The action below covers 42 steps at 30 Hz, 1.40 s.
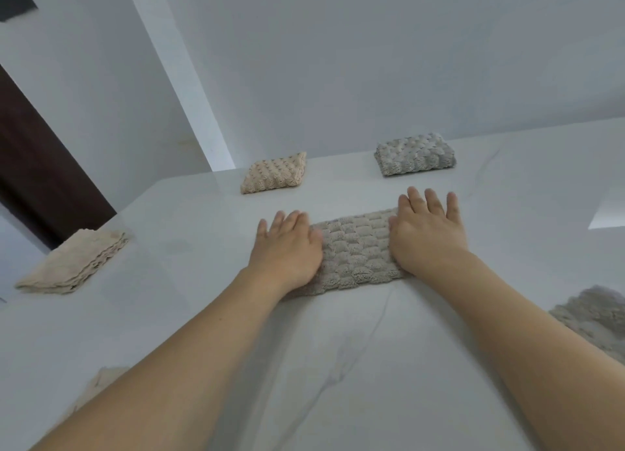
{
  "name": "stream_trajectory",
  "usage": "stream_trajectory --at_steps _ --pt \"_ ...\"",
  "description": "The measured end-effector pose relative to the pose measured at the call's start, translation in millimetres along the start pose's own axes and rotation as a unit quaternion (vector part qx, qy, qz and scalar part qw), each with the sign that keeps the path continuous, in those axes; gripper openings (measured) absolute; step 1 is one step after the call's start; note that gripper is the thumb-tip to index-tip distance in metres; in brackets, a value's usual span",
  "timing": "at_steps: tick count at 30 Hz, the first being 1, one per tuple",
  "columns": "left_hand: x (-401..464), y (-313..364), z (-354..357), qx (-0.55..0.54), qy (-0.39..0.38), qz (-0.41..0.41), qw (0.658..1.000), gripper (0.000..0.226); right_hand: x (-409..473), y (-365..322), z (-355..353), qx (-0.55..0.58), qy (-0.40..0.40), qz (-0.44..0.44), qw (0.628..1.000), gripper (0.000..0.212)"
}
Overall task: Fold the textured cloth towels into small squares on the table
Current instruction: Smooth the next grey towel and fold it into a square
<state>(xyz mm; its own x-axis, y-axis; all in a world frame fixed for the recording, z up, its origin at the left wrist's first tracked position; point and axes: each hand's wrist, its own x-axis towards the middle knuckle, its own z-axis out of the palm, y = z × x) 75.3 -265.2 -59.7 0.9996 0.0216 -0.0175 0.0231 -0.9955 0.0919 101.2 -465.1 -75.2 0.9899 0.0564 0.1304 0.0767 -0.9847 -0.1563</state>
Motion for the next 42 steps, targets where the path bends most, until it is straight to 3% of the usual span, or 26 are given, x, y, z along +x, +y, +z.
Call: stream_trajectory --at_steps 3,8,12,14,17,19,22,25,30,33,36,38,40,42 --pt "3 7 17 -0.016 -0.007 0.055 0.998 0.056 -4 -11 7 0.047 -0.027 -0.037 0.998 0.055" --pt "14 -34 26 -0.042 -0.019 -0.034 0.998 0.058 5 15 7 0.04 -0.073 0.035 0.996 0.058" --pt "-3 -37 24 -0.052 -0.023 -0.051 0.997 0.061 -3 3 -8 -0.065 0.032 0.053 0.996 0.046" --pt "-20 -29 19 -0.012 0.045 -0.016 0.999 0.059 -7 -10 -20 -0.045 0.006 0.054 0.997 0.046" --pt "-55 -14 6 0.05 0.169 0.108 0.978 0.042 -11 -24 -19 -0.029 -0.083 0.068 0.994 0.061" --pt "-74 -14 -2 0.1 0.121 0.129 0.979 0.029 -12 -23 -13 -0.044 -0.074 0.054 0.995 0.059" --pt "-81 -17 -18 0.177 0.048 0.088 0.979 0.021 -10 -16 -10 -0.034 -0.035 0.032 0.998 0.052" --pt "-90 9 -29 0.205 0.015 0.137 0.969 0.012 -4 -8 -7 -0.004 -0.011 -0.017 1.0 0.05" --pt "-132 57 -24 0.064 -0.04 0.299 0.951 0.016 9 12 -3 0.151 -0.012 -0.135 0.979 0.032" --pt "-122 31 -30 0.04 -0.079 0.297 0.951 0.032 13 14 0 0.182 -0.016 -0.162 0.97 0.032" --pt "-104 -4 -28 0.128 -0.068 0.27 0.952 0.049 14 14 -3 0.167 -0.076 -0.163 0.969 0.045" --pt "-98 -13 -24 0.103 -0.028 0.296 0.949 0.043 13 13 -2 0.108 -0.108 -0.149 0.977 0.055" --pt "-97 -15 -21 0.08 0.014 0.319 0.944 0.031 11 11 -3 0.062 -0.082 -0.121 0.987 0.057" --pt "-98 -14 -21 0.069 0.041 0.326 0.942 0.034 9 9 -7 0.039 -0.031 -0.087 0.995 0.061"
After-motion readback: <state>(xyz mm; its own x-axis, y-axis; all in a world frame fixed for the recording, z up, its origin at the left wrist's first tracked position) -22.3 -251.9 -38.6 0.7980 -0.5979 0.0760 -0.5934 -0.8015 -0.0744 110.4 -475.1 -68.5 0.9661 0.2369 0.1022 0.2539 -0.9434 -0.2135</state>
